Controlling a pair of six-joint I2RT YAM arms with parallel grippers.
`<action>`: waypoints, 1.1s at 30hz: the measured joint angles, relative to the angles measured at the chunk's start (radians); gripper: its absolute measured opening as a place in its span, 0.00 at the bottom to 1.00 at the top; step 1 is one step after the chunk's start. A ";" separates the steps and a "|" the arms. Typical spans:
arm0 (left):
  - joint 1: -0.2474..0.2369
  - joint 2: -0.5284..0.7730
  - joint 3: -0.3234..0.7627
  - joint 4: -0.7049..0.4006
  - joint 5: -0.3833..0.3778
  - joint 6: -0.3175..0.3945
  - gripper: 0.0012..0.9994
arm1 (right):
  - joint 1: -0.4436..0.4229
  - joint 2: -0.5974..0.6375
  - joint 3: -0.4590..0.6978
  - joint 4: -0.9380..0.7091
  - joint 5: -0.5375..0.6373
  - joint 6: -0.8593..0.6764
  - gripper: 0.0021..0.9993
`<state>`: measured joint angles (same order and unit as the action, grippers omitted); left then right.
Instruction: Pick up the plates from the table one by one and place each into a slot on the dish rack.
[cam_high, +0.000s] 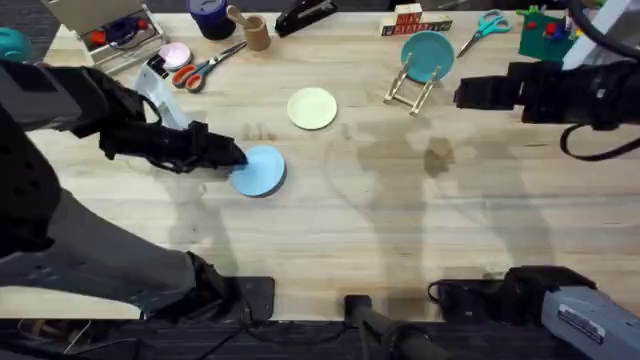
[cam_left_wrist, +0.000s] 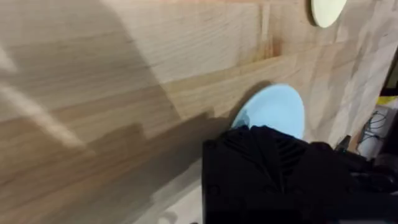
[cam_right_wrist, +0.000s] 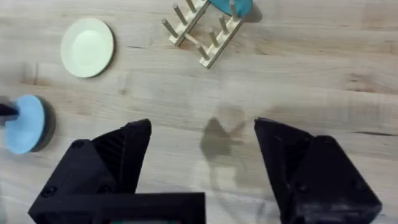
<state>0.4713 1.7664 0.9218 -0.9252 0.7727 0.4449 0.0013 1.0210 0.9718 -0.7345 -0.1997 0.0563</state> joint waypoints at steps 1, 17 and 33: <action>-0.011 0.000 0.000 0.008 -0.003 -0.009 0.04 | 0.000 0.000 0.000 0.000 0.000 0.000 1.00; -0.098 -0.009 0.002 0.062 -0.024 -0.120 0.04 | 0.000 0.000 0.000 0.000 -0.002 0.001 1.00; -0.098 -0.009 0.003 0.065 -0.026 -0.124 0.04 | 0.140 0.030 0.000 0.018 -0.102 0.342 1.00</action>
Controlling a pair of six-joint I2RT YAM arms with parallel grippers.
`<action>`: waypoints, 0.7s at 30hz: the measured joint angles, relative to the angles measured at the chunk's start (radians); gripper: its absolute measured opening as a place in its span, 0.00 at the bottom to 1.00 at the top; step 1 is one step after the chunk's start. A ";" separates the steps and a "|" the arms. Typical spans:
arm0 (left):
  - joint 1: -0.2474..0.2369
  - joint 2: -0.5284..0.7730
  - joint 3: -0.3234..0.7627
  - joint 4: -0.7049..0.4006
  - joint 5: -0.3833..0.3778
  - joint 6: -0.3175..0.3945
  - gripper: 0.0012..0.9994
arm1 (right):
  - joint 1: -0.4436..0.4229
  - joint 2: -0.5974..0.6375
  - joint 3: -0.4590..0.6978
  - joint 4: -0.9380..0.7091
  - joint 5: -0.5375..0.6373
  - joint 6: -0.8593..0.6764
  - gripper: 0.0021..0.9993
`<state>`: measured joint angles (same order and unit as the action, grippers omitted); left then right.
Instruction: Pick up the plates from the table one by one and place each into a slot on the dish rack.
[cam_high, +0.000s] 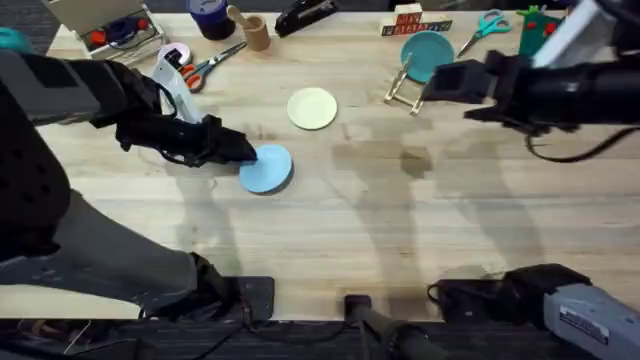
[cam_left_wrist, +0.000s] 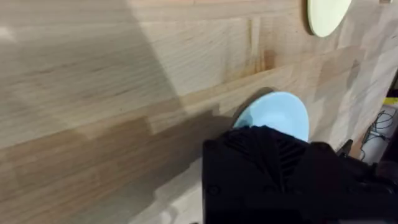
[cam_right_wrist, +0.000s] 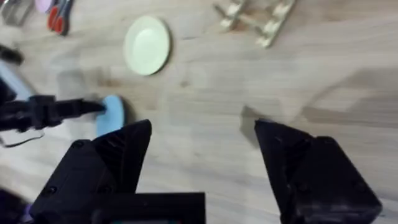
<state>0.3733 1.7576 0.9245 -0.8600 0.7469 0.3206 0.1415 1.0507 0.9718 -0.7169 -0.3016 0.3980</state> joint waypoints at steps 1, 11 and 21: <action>0.000 0.000 0.000 0.000 0.000 0.000 0.04 | 0.025 0.016 0.000 0.012 -0.001 0.020 1.00; -0.001 0.000 0.000 0.002 -0.002 0.000 0.04 | 0.266 0.209 0.000 0.222 -0.007 0.181 1.00; -0.001 0.000 0.000 0.005 -0.002 -0.004 0.04 | 0.412 0.415 0.000 0.455 -0.022 0.287 1.00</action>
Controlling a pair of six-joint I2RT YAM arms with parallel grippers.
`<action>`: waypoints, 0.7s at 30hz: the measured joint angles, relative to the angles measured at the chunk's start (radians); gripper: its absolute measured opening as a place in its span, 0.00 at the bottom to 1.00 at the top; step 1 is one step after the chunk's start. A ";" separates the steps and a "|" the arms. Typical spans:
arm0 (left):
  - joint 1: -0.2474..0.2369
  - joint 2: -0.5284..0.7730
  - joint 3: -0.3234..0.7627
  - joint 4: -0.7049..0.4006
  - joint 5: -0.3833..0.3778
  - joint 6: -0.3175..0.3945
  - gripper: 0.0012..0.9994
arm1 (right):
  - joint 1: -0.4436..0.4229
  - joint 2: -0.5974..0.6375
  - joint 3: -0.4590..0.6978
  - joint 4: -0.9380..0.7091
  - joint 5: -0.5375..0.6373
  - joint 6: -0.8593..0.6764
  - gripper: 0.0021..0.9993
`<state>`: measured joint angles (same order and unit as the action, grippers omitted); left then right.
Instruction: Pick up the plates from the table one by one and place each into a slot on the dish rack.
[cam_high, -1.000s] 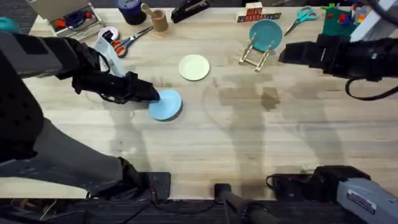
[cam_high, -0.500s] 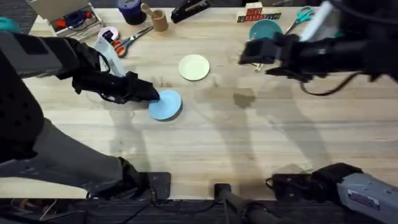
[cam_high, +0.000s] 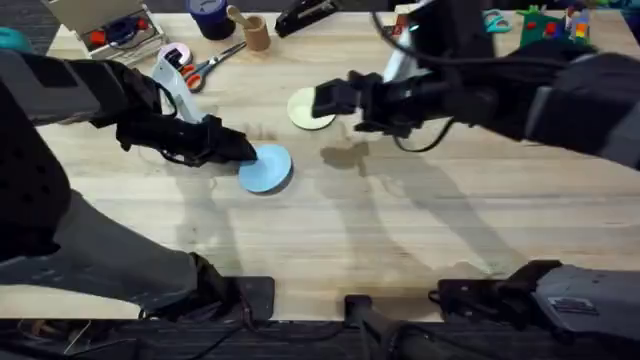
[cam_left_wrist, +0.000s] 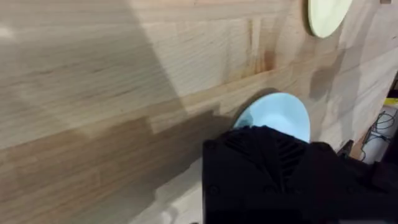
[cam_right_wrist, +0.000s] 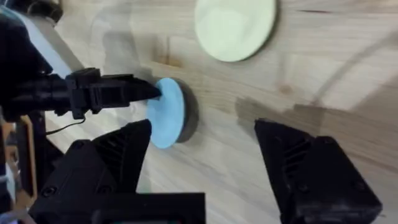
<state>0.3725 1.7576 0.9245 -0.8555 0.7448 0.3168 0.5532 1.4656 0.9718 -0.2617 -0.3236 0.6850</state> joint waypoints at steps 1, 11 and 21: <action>0.000 0.000 0.000 0.000 0.000 0.000 0.04 | 0.012 0.014 0.000 0.016 -0.002 0.006 1.00; -0.002 0.011 0.000 0.018 0.019 -0.003 0.04 | 0.105 0.128 0.000 0.111 -0.014 0.071 1.00; -0.002 0.013 0.000 0.022 0.023 -0.003 0.04 | 0.187 0.193 0.000 0.172 -0.014 0.161 1.00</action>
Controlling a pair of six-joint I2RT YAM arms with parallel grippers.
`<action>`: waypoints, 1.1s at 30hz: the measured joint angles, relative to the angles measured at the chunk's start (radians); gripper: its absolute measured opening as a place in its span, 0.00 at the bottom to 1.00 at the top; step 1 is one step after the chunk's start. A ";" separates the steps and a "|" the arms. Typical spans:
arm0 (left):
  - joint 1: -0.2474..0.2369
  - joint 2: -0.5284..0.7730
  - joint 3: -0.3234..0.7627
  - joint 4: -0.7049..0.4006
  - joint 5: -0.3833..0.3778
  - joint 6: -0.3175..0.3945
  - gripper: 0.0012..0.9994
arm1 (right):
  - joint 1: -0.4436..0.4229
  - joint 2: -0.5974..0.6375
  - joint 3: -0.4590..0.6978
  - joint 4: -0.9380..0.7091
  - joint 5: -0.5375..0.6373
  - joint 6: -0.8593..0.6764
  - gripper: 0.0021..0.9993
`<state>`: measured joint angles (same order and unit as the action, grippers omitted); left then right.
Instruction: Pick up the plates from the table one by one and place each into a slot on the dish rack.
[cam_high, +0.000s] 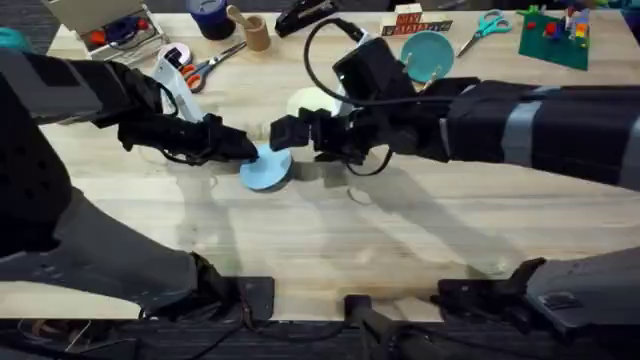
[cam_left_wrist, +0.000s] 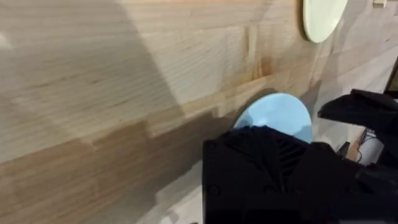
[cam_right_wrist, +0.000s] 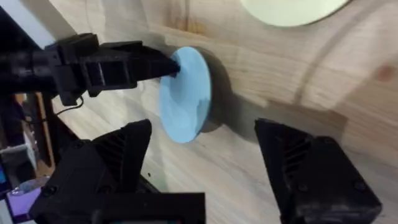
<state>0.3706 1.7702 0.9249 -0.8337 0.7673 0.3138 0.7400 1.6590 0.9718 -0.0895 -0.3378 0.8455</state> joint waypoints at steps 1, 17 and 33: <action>0.000 0.000 0.000 0.000 0.000 0.000 0.04 | 0.007 0.006 0.000 0.008 0.000 0.008 1.00; 0.000 0.016 0.004 0.008 0.022 0.001 0.04 | 0.065 0.114 0.000 0.149 0.001 0.082 1.00; 0.000 0.016 0.005 0.010 0.022 0.001 0.04 | 0.069 0.145 0.000 0.228 -0.001 0.138 0.97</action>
<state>0.3706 1.7866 0.9295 -0.8234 0.7895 0.3149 0.8089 1.8040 0.9718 0.1389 -0.3389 0.9840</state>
